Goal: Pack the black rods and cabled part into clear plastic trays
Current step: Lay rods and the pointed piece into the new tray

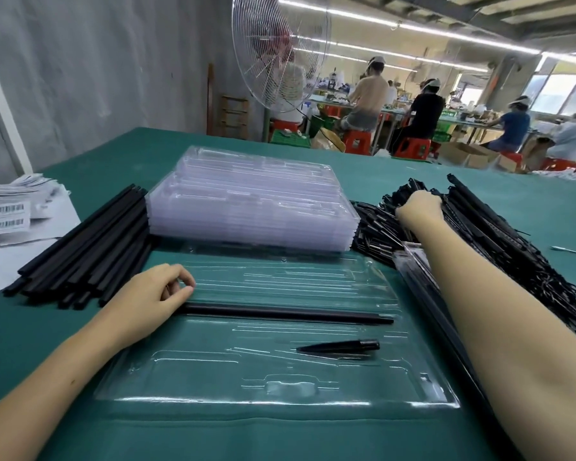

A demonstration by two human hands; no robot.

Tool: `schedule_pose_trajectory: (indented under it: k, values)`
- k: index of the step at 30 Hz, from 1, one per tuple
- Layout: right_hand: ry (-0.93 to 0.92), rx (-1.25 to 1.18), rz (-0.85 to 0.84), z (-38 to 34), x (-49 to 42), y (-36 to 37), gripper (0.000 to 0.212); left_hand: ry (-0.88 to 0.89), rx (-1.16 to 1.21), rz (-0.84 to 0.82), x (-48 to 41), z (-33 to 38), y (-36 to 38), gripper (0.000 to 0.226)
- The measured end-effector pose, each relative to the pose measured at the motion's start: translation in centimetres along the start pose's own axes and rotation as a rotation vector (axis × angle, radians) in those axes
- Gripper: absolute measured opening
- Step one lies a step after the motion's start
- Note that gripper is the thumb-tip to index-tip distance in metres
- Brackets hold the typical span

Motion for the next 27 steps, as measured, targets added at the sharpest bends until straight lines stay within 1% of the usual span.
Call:
schedule_pose_trajectory:
  k: [1,2,3,4,5,7,8,9,10,11,12,14,15,17,18,21,24,27]
  values:
    - [-0.04,0.073,-0.009,-0.8,0.4,-0.1,0.016,0.005,-0.004,-0.002,-0.1,0.0,-0.1,0.02]
    - [-0.097,0.15,-0.021,-1.7,0.9,0.0,0.011,0.005,0.0,-0.001,-0.1,0.0,-0.2,0.021]
    - [-0.155,0.224,-0.061,-2.8,1.8,0.4,0.012,0.004,0.005,0.012,-0.2,0.0,-0.4,0.023]
    - [-0.206,0.28,-0.156,-3.9,3.0,1.3,0.014,0.0,0.004,0.04,-0.2,0.0,-0.6,0.024]
    - [-0.237,0.316,-0.316,-4.7,4.6,2.7,0.014,-0.011,-0.008,0.072,-0.2,-0.2,-0.8,0.021]
    - [-0.191,0.396,-0.757,-4.7,9.6,5.9,0.01,-0.06,-0.055,0.134,-0.1,-0.7,-1.1,0.011]
    - [-0.145,0.46,-0.969,-4.1,12.4,7.0,0.016,-0.104,-0.076,0.15,-0.1,-1.2,-1.1,0.009]
    - [-0.123,0.531,-1.146,-3.6,15.1,7.6,0.021,-0.158,-0.082,0.159,-0.1,-1.8,-1.0,0.012]
    - [-0.132,0.592,-1.275,-3.2,17.3,7.9,0.023,-0.216,-0.071,0.181,0.0,-2.5,-1.1,0.017]
    - [-0.161,0.636,-1.356,-2.8,19.0,8.1,0.025,-0.269,-0.047,0.222,0.0,-3.0,-1.5,0.022]
    - [-0.198,0.664,-1.39,-2.5,20.1,8.3,0.029,-0.306,-0.021,0.265,0.0,-3.3,-2.0,0.025]
    - [-0.269,0.693,-1.36,-1.8,21.1,8.8,0.039,-0.332,-0.01,0.302,0.2,-3.4,-2.5,0.026]
    - [-0.3,0.691,-1.327,-1.6,21.2,9.0,0.039,-0.329,-0.02,0.305,0.4,-3.3,-2.7,0.025]
    - [-0.362,0.647,-1.238,-1.6,21.1,9.3,0.026,-0.331,-0.06,0.308,0.7,-3.2,-2.9,0.023]
    - [-0.389,0.614,-1.193,-1.8,20.9,9.2,0.021,-0.342,-0.105,0.297,0.8,-3.2,-2.9,0.025]
    - [-0.44,0.52,-1.129,-2.3,20.8,8.8,0.024,-0.388,-0.253,0.242,0.7,-3.3,-2.9,0.033]
    - [-0.46,0.515,-1.101,-2.4,21.2,8.5,0.025,-0.422,-0.225,0.206,0.4,-3.7,-2.8,0.035]
    - [-0.44,0.507,-1.102,-2.6,21.5,8.2,0.027,-0.453,-0.196,0.129,-0.4,-4.1,-2.4,0.04]
Point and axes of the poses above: each hand's wrist, its own x-axis away from the middle knuckle, its own y-axis out of the palm, z = x × y, the point moved 10 cm from there along -x, towards the middle knuckle, and after that the axes turned 3 degrees about z, right-handed, at the moved point
